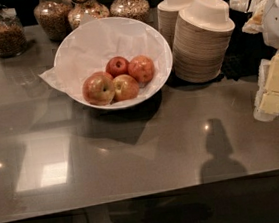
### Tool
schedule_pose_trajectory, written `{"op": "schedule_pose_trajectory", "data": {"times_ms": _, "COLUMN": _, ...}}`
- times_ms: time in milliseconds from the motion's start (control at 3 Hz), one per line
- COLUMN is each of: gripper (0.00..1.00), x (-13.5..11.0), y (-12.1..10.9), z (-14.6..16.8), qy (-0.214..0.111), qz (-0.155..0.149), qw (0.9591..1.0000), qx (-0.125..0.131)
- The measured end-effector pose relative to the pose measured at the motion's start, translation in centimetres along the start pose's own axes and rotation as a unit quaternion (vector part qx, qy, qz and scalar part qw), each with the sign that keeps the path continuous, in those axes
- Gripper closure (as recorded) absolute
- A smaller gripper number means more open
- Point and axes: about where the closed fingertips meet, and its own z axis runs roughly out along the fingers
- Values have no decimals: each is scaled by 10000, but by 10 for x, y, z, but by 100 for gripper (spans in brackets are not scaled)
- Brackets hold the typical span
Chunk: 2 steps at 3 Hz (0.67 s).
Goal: Pick apple from white bowl
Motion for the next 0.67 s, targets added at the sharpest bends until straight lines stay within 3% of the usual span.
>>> {"op": "schedule_pose_trajectory", "data": {"times_ms": 667, "gripper": 0, "x": -7, "y": -3, "z": 1, "qy": -38, "qz": -95, "qw": 9999, "qx": 47}}
